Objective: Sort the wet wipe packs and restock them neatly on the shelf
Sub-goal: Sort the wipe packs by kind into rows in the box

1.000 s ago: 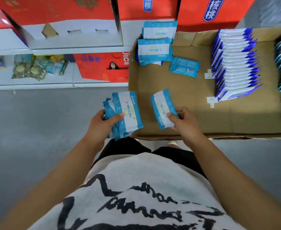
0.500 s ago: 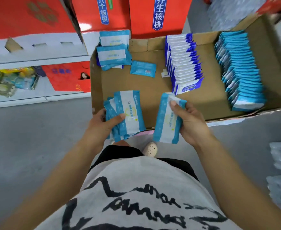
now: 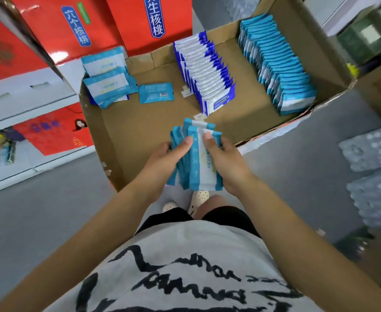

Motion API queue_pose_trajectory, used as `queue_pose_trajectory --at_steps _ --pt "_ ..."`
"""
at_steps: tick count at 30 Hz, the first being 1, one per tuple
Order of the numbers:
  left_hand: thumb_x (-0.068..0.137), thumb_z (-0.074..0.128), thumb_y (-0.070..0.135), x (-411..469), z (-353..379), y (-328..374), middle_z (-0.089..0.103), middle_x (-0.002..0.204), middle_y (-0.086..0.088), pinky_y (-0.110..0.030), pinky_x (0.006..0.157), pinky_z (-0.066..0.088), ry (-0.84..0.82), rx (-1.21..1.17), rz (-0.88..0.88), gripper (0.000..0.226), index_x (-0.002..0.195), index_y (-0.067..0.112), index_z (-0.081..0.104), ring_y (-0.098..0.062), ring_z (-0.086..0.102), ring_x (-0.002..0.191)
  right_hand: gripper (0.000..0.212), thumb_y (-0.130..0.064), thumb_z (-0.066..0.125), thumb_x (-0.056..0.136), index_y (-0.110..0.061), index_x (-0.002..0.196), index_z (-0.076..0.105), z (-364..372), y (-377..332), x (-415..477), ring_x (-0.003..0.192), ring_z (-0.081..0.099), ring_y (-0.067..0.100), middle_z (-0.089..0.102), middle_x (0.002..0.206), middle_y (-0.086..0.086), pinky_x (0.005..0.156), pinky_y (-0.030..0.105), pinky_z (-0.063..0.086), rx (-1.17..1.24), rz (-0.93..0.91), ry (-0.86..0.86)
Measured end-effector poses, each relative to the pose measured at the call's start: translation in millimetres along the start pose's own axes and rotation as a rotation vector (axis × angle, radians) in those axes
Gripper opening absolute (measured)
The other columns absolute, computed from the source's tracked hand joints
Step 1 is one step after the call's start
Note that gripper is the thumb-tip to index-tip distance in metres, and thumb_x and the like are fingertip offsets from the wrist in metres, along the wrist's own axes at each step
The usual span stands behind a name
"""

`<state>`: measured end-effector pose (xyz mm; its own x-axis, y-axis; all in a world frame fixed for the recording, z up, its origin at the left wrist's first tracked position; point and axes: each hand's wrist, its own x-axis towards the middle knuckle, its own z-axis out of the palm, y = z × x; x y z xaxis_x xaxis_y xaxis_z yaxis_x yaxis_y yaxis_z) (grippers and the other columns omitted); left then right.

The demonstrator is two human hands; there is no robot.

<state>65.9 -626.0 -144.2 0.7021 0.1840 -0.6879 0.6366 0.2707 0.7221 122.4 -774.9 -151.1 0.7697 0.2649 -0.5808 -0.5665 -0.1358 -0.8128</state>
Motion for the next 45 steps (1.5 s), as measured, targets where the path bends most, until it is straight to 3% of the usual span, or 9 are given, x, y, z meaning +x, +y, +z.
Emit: queue_pose_trajectory --at_steps 4,9,15,20,22,25,30,34,45 --pt "0.093 0.063 0.061 2 25 -9 0.075 0.109 0.003 -0.028 0.066 0.06 0.093 0.042 0.01 0.05 0.124 0.022 0.059 -0.01 0.076 0.087 0.023 -0.05 0.048 0.102 -0.032 0.109 0.06 9 8 -4 0.096 0.073 0.01 0.074 0.105 -0.006 0.091 0.039 0.058 -0.08 0.018 0.001" --pt "0.096 0.06 0.059 20 43 4 0.077 0.111 -0.001 -0.036 0.081 0.062 0.146 -0.037 -0.013 0.047 0.124 0.021 0.06 -0.016 0.077 0.093 0.045 -0.052 0.034 0.105 -0.025 0.13 0.06 -14 -14 14 0.109 0.07 0.017 0.073 0.118 0.001 0.103 0.045 0.052 0.106 0.156 -0.152" --pt "0.1 0.054 0.057 71 99 36 0.071 0.127 -0.01 -0.039 0.083 0.061 0.062 -0.289 0.054 0.053 0.138 0.019 0.055 -0.024 0.073 0.109 0.057 -0.068 0.027 0.098 -0.036 0.14 0.048 -70 -61 57 0.109 0.065 0.0 0.069 0.119 -0.014 0.097 0.025 0.05 -0.305 0.058 -0.289" --pt "0.101 0.028 0.072 128 189 68 0.069 0.133 -0.009 -0.046 0.101 0.057 0.08 -0.379 0.133 0.073 0.143 0.021 0.058 -0.027 0.069 0.119 0.043 -0.043 0.057 0.099 -0.025 0.138 0.049 -154 -114 128 0.109 0.069 0.018 0.07 0.124 -0.002 0.1 0.042 0.054 -0.304 0.108 -0.321" --pt "0.093 0.033 0.075 150 227 85 0.066 0.138 -0.006 -0.031 0.099 0.057 0.169 -0.355 0.161 0.08 0.145 0.018 0.055 -0.019 0.068 0.118 0.032 -0.03 0.065 0.097 -0.023 0.127 0.057 -192 -138 158 0.103 0.072 0.02 0.073 0.117 -0.001 0.093 0.04 0.058 -0.371 0.107 -0.337" --pt "0.11 0.03 0.049 173 255 110 0.051 0.136 0.01 -0.009 0.101 0.034 0.359 -0.096 0.24 0.052 0.144 0.015 0.05 -0.004 0.05 0.122 0.04 -0.025 0.075 0.09 -0.022 0.126 0.059 -232 -171 214 0.103 0.072 0.02 0.073 0.116 -0.001 0.092 0.042 0.058 -0.486 0.08 -0.388" --pt "0.097 0.057 0.052 230 222 93 0.037 0.159 -0.008 -0.04 0.116 0.031 0.562 0.715 0.091 0.066 0.151 0.016 0.046 -0.029 0.034 0.146 0.064 -0.022 0.077 0.088 -0.015 0.142 0.043 -229 -211 326 0.105 0.064 0.017 0.063 0.123 0.0 0.077 0.024 0.053 -0.898 -0.176 -0.385" --pt "0.097 0.061 0.047 249 185 80 0.013 0.171 -0.01 -0.044 0.121 0.024 0.527 1.064 -0.009 0.078 0.161 0.019 0.027 -0.03 0.018 0.155 0.077 -0.027 0.077 0.085 -0.015 0.148 0.034 -200 -221 415 0.131 0.05 0.026 0.05 0.144 0.008 0.11 0.034 0.038 -1.319 -0.412 -0.453" --pt "0.1 0.054 0.05 282 155 54 -0.01 0.173 0.001 -0.046 0.127 0.012 0.503 1.21 -0.066 0.08 0.164 0.028 0.012 -0.022 0.001 0.16 0.085 -0.025 0.075 0.083 -0.016 0.151 0.027 -133 -203 520 0.133 0.038 0.036 0.039 0.145 0.015 0.107 0.048 0.033 -1.914 -0.845 -0.555"
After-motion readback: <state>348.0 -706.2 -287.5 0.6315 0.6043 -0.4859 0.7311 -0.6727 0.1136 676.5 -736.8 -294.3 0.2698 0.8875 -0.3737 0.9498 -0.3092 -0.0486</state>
